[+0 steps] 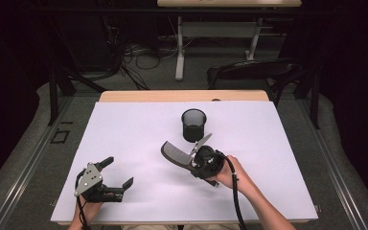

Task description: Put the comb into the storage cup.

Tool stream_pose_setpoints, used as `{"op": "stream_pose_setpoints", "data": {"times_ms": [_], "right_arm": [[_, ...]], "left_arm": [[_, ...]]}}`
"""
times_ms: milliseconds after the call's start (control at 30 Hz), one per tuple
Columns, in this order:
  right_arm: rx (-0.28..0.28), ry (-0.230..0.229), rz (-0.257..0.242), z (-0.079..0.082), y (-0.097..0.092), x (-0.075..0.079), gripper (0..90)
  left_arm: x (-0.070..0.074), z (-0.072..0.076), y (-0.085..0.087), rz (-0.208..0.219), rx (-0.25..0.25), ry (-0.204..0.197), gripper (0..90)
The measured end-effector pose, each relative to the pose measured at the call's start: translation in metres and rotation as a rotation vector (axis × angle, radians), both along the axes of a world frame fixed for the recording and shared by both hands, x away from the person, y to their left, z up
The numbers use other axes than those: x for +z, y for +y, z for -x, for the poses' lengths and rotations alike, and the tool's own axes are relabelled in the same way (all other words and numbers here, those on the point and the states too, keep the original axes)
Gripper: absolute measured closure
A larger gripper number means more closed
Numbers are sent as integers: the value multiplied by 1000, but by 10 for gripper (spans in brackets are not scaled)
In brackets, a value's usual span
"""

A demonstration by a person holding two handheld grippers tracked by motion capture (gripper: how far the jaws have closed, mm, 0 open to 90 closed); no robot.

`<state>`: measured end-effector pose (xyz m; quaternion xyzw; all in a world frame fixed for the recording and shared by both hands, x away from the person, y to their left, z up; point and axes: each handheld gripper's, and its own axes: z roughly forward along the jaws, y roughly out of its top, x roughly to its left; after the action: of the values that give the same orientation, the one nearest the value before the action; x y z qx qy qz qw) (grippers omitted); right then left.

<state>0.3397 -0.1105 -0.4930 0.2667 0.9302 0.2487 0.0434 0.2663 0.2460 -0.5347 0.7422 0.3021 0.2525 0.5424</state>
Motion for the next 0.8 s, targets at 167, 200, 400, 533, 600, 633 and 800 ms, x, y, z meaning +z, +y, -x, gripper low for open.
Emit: {"op": "stream_pose_setpoints", "data": {"times_ms": [167,200,400,533,600,633,800], "right_arm": [[0,-21,-29,2,-7,4,727],[0,-26,-36,3,-8,4,727],[-8,-52,-66,4,-14,5,726],[-15,-73,-81,3,-20,7,726],[-25,-77,-94,4,-22,8,726],[-23,-83,-100,4,-24,8,726],[-33,-99,-124,7,-30,12,727]], "left_arm": [[0,0,0,1,2,2,0],[0,-1,0,1,2,3,0],[0,-1,0,2,1,4,0],[0,-1,0,4,1,3,0],[0,-1,0,3,2,3,0],[0,-1,1,4,3,2,0],[0,-1,0,-2,4,7,0]]}}
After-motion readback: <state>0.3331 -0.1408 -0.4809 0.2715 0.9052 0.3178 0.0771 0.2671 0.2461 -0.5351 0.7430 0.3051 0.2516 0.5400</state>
